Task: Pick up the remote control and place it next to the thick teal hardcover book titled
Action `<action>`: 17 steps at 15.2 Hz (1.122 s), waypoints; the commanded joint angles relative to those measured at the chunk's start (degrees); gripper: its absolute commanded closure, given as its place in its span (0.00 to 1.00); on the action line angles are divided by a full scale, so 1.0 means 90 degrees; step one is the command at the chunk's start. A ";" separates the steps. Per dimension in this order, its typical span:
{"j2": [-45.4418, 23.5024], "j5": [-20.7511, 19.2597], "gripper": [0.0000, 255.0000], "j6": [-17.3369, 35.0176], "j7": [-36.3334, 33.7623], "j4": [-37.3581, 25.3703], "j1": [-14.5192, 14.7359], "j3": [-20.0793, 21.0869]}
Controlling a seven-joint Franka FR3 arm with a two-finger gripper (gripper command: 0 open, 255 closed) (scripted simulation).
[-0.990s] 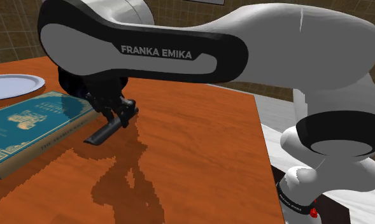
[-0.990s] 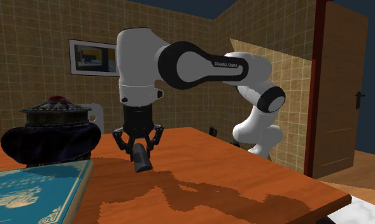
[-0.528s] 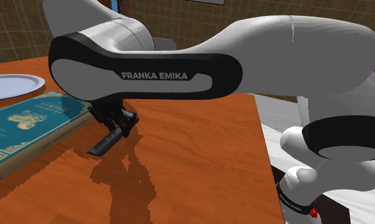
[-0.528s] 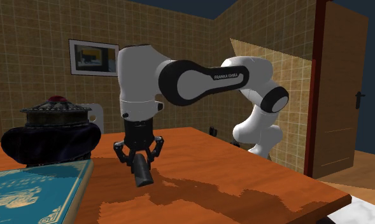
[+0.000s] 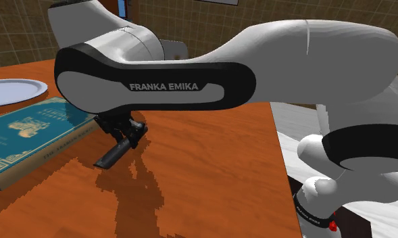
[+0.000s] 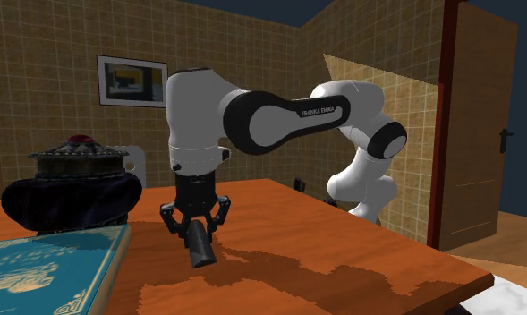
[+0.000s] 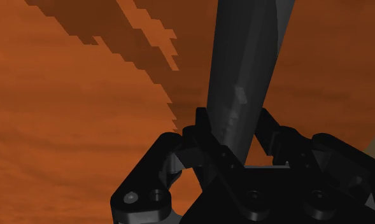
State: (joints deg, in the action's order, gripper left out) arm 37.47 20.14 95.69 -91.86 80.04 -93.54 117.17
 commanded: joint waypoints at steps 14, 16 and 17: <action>0.0056 0.0005 0.00 -0.0884 -0.0090 -0.1078 -0.0350 0.0062; 0.0056 0.0005 0.00 -0.0884 -0.0090 -0.1079 -0.0350 0.0062; 0.0056 0.0005 0.00 -0.0884 -0.0090 -0.1079 -0.0350 0.0062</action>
State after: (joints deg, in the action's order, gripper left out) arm 37.97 20.18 87.75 -92.67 70.36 -96.67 117.72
